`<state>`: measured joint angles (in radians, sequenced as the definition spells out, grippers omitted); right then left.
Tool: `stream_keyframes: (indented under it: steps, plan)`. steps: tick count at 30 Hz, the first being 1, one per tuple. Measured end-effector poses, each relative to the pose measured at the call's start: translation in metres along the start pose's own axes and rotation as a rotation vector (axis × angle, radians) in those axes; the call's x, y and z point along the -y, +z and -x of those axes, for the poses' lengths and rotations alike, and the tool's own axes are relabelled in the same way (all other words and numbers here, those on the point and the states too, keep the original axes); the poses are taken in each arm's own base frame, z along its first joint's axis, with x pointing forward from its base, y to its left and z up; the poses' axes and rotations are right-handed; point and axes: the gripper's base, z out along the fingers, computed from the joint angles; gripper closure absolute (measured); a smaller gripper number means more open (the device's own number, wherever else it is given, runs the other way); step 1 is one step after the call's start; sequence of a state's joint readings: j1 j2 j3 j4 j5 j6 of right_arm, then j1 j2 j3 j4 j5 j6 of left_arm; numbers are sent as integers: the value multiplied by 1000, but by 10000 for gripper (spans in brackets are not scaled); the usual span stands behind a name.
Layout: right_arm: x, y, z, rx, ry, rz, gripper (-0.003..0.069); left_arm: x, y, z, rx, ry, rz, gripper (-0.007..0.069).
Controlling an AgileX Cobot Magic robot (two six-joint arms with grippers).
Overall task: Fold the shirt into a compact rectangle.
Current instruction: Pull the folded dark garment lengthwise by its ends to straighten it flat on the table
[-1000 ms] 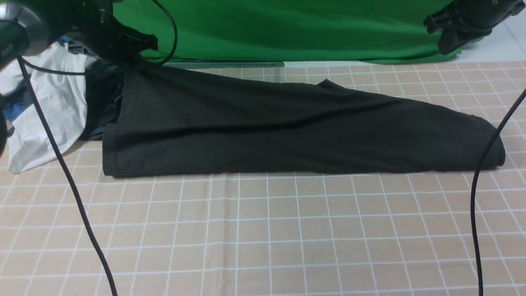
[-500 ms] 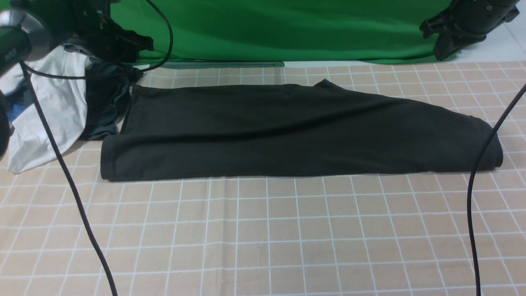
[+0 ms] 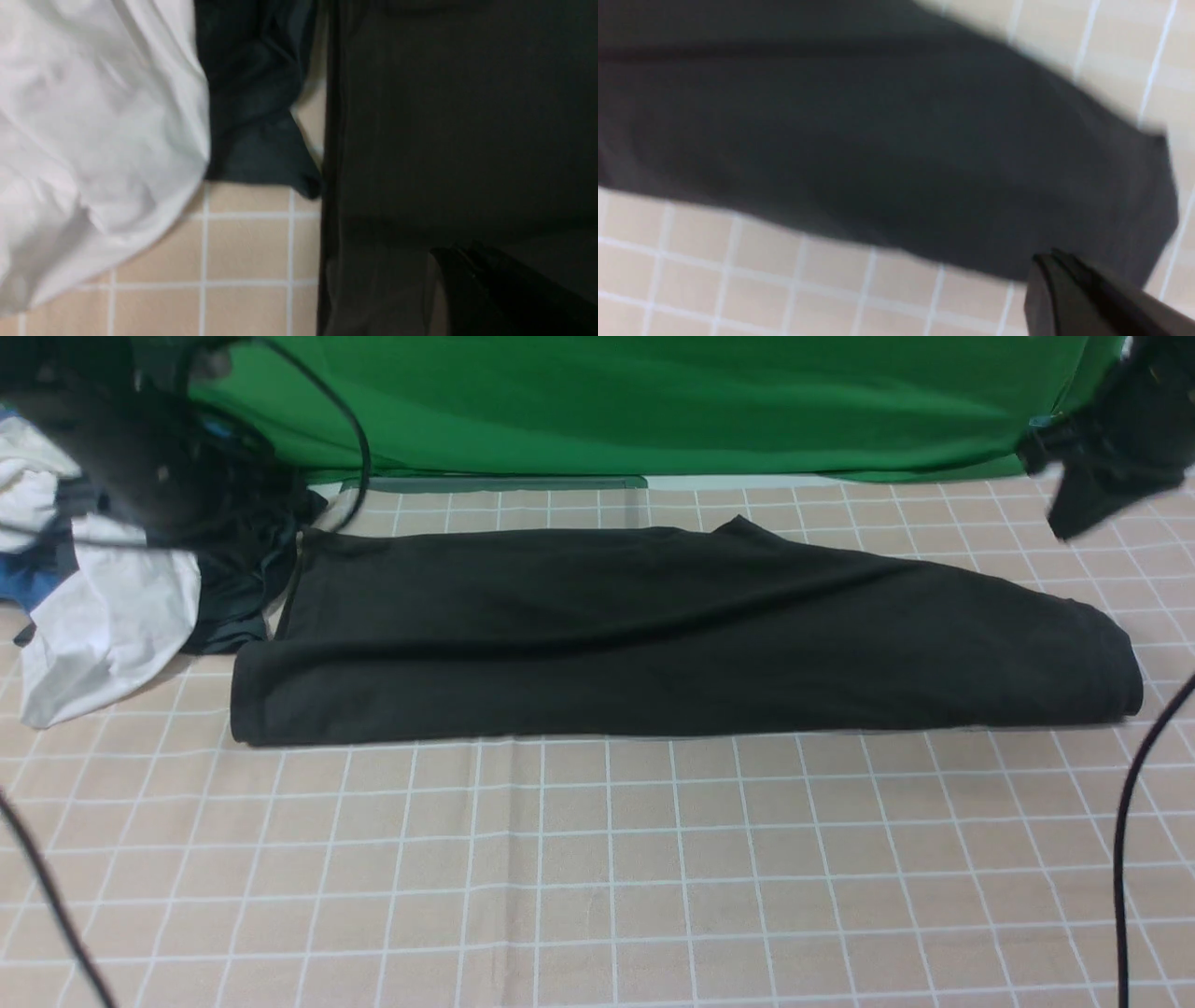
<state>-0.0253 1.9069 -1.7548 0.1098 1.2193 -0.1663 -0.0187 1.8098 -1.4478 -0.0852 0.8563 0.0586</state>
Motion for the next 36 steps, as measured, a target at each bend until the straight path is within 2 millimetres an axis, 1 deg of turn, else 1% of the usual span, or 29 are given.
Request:
stream_keyframes:
  steps: [1, 2, 3, 4, 6, 7, 8, 10, 11, 13, 15, 17, 20, 22, 23, 24, 25, 27, 29, 32, 35, 36]
  plan:
    - [10, 10, -8, -34, 36, -3, 589, 4, 2, -17, -18, -2, -11, 609]
    - [19, 18, -14, -54, 69, -7, 559, 7, 6, -31, -41, -3, -17, 609]
    - [29, 25, -21, -65, 109, -15, 517, 10, 6, -45, -52, -9, -23, 609]
    - [37, 31, -25, -68, 139, -23, 462, 12, 9, -58, -75, -14, -26, 609]
    - [53, 42, -34, -57, 204, -41, 343, 13, 9, -78, -99, -30, -33, 608]
    - [62, 48, -37, -41, 237, -52, 258, 14, 9, -89, -114, -44, -37, 607]
    - [67, 50, -38, -34, 250, -59, 232, 14, 9, -94, -118, -50, -39, 607]
    - [77, 58, -39, -8, 278, -73, 119, 14, 6, -104, -120, -56, -41, 607]
    - [80, 64, -38, 1, 283, -77, 79, 14, 4, -108, -114, -56, -41, 607]
    - [82, 73, -37, 5, 287, -79, 64, 14, 3, -111, -101, -58, -40, 606]
    - [82, 87, -36, -7, 298, -64, 83, 14, 3, -112, -91, -57, -37, 606]
    - [78, 101, -36, -29, 298, -31, 148, 13, 3, -111, -82, -64, -28, 606]
    - [72, 113, -37, -55, 264, -10, 298, 4, 3, -109, -54, -107, 15, 606]
    - [67, 115, -36, -61, 243, 0, 472, -7, 3, -106, -13, -195, 55, 605]
    - [67, 115, -36, -60, 239, 3, 538, -11, 2, -104, 7, -223, 64, 604]
    - [67, 115, -36, -60, 240, 5, 557, -12, 2, -104, 13, -228, 66, 603]
    - [67, 114, -35, -57, 236, 6, 589, -18, 2, -99, 60, -249, 72, 598]
    - [66, 111, -35, -50, 232, 5, 591, -20, 3, -96, 102, -224, 73, 565]
    - [66, 106, -34, -39, 229, 3, 591, -20, 6, -91, 141, -201, 69, 505]
    - [65, 102, -34, -31, 228, 2, 591, -21, 14, -87, 182, -186, 63, 380]
    - [65, 101, -34, -32, 226, 3, 591, -22, 28, -84, 195, -176, 65, 232]
    - [65, 101, -34, -32, 226, 3, 591, -23, 32, -85, 188, -175, 65, 204]
